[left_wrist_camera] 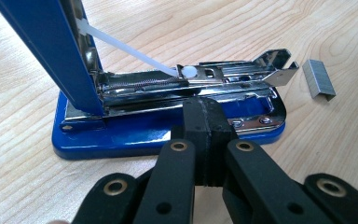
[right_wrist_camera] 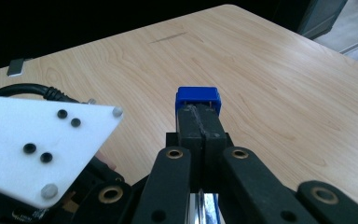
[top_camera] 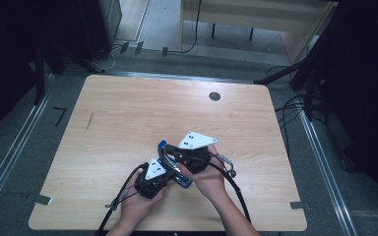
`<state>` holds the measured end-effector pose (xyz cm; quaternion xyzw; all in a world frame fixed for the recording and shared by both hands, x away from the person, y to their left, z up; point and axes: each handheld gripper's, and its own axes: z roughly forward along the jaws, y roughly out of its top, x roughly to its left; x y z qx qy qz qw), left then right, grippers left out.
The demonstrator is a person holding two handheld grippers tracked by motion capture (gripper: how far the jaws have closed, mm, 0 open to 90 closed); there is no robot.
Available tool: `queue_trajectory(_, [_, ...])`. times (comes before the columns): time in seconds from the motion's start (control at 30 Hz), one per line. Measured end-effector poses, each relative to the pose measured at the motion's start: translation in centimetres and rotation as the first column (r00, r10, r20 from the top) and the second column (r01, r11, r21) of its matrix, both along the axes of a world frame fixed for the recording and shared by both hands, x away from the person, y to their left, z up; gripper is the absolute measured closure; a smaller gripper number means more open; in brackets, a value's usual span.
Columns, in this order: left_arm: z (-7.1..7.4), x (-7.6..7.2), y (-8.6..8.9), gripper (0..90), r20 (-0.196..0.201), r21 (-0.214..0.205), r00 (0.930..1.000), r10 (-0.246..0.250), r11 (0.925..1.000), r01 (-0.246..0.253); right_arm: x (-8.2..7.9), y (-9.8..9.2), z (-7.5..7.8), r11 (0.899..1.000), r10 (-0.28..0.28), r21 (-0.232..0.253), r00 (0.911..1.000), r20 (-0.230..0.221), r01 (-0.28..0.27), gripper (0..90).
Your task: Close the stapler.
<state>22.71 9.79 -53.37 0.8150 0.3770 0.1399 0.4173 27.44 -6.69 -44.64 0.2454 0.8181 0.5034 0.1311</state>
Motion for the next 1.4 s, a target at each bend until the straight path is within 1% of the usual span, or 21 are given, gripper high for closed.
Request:
queue_trajectory(0.07, [0.0,0.0,0.0,90.0,0.000,0.002,1.0000,-0.001,1.0000,0.001,0.1,0.2,0.0,1.000,0.002,-0.003,1.0000,0.003,-0.002,90.0])
queue_trajectory(0.33, [0.0,0.0,0.0,90.0,0.004,0.008,1.0000,-0.004,1.0000,0.004,0.6,1.0,-0.2,1.000,0.001,0.017,1.0000,0.002,-0.001,90.0])
queue_trajectory(0.47, [0.0,0.0,0.0,90.0,-0.003,0.000,1.0000,-0.004,1.0000,0.004,1.0,1.2,-0.3,1.000,0.007,0.028,1.0000,0.001,-0.007,90.0])
queue_trajectory(0.8, [0.0,-0.1,-0.1,90.0,0.013,0.013,0.9999,-0.005,0.9999,0.005,1.7,1.9,-0.3,1.000,0.020,0.022,0.9998,0.002,-0.020,90.0])
queue_trajectory(1.27, [0.0,-0.1,-0.1,90.0,0.009,0.010,0.9999,-0.006,0.9999,0.005,2.5,3.2,-0.4,1.000,0.023,-0.003,0.9997,-0.006,-0.023,90.0])
queue_trajectory(1.4, [0.0,-0.1,-0.1,90.0,0.011,0.011,0.9999,-0.006,0.9999,0.006,2.9,3.8,-0.6,1.000,0.024,0.003,0.9997,-0.008,-0.024,90.0])
